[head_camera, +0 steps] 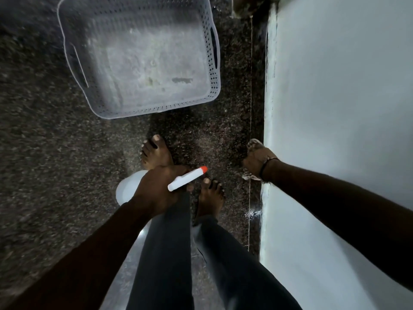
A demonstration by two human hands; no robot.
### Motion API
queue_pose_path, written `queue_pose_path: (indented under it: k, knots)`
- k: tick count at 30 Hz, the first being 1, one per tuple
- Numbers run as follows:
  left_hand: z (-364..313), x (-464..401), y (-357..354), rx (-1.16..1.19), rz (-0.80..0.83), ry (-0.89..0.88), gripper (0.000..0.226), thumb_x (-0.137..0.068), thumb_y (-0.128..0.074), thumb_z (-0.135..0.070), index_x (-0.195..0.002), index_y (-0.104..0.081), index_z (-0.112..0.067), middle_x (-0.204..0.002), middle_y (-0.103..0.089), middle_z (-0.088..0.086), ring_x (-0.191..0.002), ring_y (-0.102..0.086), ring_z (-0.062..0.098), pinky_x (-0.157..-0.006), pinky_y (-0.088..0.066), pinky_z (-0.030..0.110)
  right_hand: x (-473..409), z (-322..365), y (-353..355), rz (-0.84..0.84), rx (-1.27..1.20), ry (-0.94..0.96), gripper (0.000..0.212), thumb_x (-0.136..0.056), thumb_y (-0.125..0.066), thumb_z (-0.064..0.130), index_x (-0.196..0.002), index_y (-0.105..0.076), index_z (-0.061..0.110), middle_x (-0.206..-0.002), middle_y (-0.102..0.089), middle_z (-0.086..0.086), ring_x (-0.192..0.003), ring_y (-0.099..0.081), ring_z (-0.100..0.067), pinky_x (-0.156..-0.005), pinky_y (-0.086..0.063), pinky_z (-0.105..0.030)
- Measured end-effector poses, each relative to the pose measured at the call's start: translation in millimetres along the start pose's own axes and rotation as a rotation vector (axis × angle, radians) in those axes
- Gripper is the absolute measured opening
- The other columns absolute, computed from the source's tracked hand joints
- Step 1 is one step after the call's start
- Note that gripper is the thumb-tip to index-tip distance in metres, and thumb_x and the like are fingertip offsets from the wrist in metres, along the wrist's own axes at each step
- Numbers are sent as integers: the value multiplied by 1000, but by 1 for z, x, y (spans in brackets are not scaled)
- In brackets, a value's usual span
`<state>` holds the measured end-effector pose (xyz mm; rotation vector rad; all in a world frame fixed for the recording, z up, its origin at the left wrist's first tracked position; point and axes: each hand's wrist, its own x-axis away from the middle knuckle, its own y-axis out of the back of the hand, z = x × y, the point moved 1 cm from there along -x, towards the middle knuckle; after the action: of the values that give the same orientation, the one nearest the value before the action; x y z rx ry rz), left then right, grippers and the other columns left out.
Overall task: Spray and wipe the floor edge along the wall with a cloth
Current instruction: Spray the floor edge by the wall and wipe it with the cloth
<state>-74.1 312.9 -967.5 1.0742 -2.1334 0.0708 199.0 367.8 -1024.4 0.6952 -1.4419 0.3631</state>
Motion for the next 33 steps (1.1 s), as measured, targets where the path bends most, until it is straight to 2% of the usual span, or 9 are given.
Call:
queue_pose_path:
  k: [3,5,8,11,17,21,26,29,33]
  knots:
    - [-4,-5,4,-7,-22,-3,16,-69,-52,-21,-79,-64,-26,-69,-68,-5,-64,-62,11,-59,-49,43,-3,-5,10,-75,3,-91,46,-102,-29,35,-134,-51,10,-142,-47,-23,-140,-32,-37,-121,-5,-49]
    - [-7,-8,7,-25,-48,-15,9,-73,-61,-22,-78,-63,-29,-62,-63,-5,-57,-57,8,-54,-46,39,-5,-4,8,-72,-6,-129,44,-102,-29,28,-135,-48,7,-146,-43,-22,-143,-25,-38,-121,-1,-50]
    - [-12,-14,12,-105,-68,-90,35,-76,-68,-14,-103,-65,-37,-64,-62,-9,-57,-54,6,-51,-40,29,15,8,15,56,-66,-64,26,-98,-41,23,-114,-61,20,-130,-61,-13,-131,-46,-33,-115,-19,-52]
    - [-21,-19,20,-168,-87,-106,56,-77,-63,-10,-123,-56,-41,-83,-70,-15,-67,-57,1,-53,-43,25,28,18,23,119,-125,18,33,-95,-44,13,-124,-58,5,-133,-57,-17,-127,-51,-32,-104,-40,-49]
    - [-40,-27,43,-109,-92,-30,5,-72,-61,-20,-76,-64,-21,-61,-63,-1,-55,-58,16,-52,-45,41,53,24,33,58,-103,73,33,-92,-50,12,-122,-57,0,-131,-58,-18,-125,-53,-34,-100,-45,-45]
    - [-48,-26,63,-43,-37,-8,19,-66,-53,-24,-80,-67,-21,-69,-69,-3,-62,-62,15,-57,-48,42,57,16,52,44,-73,61,31,-92,-50,16,-119,-59,4,-127,-61,-17,-122,-55,-34,-96,-48,-40]
    - [-42,-29,81,-53,-61,14,12,-73,-66,-23,-85,-66,-25,-67,-66,-8,-62,-59,5,-56,-46,34,34,-1,82,-98,40,32,37,-97,-31,19,-122,-56,6,-126,-60,-21,-124,-51,-37,-110,-30,-51]
    - [-35,-35,83,-15,-95,50,7,-76,-71,-21,-80,-66,-24,-55,-60,-14,-55,-56,-3,-49,-35,15,5,-14,88,-182,141,0,57,-92,-12,17,-136,-46,4,-138,-50,-23,-137,-34,-39,-119,-11,-56]
    - [-21,-45,76,-67,-105,107,28,-78,-69,-16,-65,-52,-34,-50,-48,-14,-50,-49,3,-45,-32,14,-23,-30,83,-28,181,0,48,-102,-25,30,-144,-38,12,-148,-41,-18,-144,-23,-38,-120,-1,-56]
